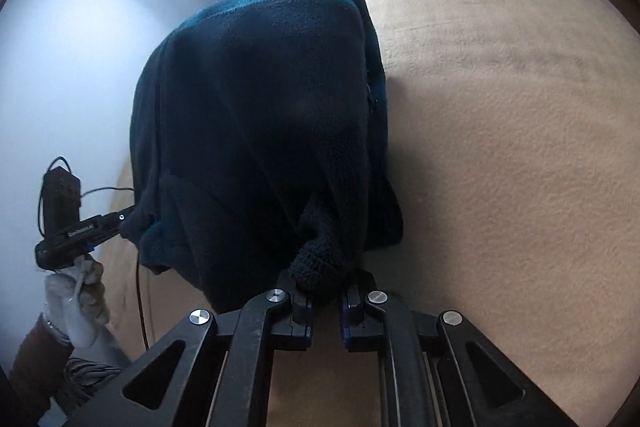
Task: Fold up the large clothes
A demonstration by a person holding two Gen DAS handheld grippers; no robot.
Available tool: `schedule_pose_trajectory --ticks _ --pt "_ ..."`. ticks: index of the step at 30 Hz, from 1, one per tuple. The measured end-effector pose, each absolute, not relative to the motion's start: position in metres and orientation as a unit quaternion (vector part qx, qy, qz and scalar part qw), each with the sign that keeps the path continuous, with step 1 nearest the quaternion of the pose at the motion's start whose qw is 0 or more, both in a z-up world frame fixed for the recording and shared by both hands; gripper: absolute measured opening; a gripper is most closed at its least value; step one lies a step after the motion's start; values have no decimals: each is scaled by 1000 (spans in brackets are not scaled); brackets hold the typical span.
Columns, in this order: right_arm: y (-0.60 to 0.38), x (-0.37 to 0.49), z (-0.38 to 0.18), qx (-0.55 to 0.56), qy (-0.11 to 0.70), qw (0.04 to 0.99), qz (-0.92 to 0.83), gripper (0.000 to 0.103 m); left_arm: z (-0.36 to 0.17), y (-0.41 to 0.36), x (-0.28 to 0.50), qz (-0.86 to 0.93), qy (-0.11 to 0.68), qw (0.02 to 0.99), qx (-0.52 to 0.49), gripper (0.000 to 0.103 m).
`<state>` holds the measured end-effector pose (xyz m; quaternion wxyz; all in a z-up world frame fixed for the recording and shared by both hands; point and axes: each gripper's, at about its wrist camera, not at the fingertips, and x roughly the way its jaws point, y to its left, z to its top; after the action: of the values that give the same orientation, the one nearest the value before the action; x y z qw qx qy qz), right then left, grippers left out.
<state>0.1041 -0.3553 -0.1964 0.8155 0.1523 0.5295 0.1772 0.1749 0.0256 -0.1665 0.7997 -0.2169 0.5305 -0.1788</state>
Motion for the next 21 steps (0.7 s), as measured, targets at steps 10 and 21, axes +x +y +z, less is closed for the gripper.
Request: schedule_pose_trajectory --ticks 10,21 --pt "-372 94 -87 83 444 876 169 35 -103 61 195 -217 477 816 -246 43" --pt "-211 159 -86 6 402 860 313 34 -128 90 310 -215 461 773 -379 44"
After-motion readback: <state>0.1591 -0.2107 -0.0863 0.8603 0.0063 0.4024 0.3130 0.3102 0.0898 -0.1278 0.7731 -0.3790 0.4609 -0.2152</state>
